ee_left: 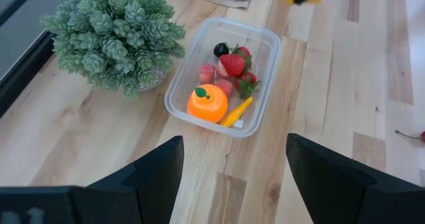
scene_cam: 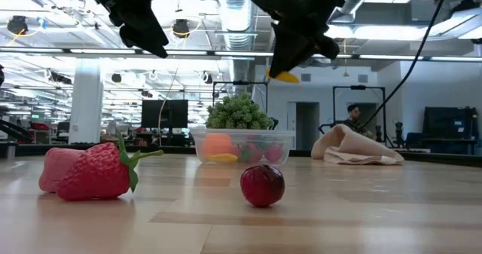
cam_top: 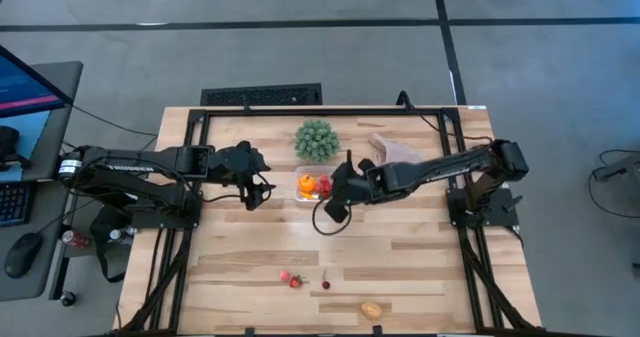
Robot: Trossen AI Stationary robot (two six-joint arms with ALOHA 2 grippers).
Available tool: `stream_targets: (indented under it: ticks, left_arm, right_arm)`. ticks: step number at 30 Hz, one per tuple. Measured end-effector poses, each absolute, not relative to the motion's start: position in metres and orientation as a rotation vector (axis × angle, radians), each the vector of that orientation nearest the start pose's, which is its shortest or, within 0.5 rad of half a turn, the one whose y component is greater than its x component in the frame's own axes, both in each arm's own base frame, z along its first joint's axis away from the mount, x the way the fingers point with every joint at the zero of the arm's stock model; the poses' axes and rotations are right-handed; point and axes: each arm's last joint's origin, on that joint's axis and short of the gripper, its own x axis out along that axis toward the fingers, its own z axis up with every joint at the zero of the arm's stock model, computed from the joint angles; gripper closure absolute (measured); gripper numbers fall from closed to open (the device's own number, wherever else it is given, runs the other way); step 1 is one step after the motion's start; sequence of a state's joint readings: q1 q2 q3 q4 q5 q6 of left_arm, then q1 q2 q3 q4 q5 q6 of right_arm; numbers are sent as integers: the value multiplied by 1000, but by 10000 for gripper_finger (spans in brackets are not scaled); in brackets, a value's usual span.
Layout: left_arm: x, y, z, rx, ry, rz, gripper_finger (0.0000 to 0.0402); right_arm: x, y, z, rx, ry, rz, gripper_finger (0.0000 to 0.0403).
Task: Pick and placing Produce into tupperware
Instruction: Put the yellow corn into the transparent container
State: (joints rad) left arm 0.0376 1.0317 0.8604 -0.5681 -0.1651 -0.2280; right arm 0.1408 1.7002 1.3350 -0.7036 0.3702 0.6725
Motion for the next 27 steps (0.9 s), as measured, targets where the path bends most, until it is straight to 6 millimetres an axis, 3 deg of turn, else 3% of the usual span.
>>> stream_targets:
  ticks: [14,20,27]
  left_arm:
    - [207,13,283,-178,707,289,145]
    - [207,13,283,-178,700,308,145]
    - [207,13,283,-193,696,320,145]
  right_arm:
    - [340,20,287,206,793,-445,380]
    - [348,21,288,85,755,-371,382]
    - [351,8,282,23,767,-374,379]
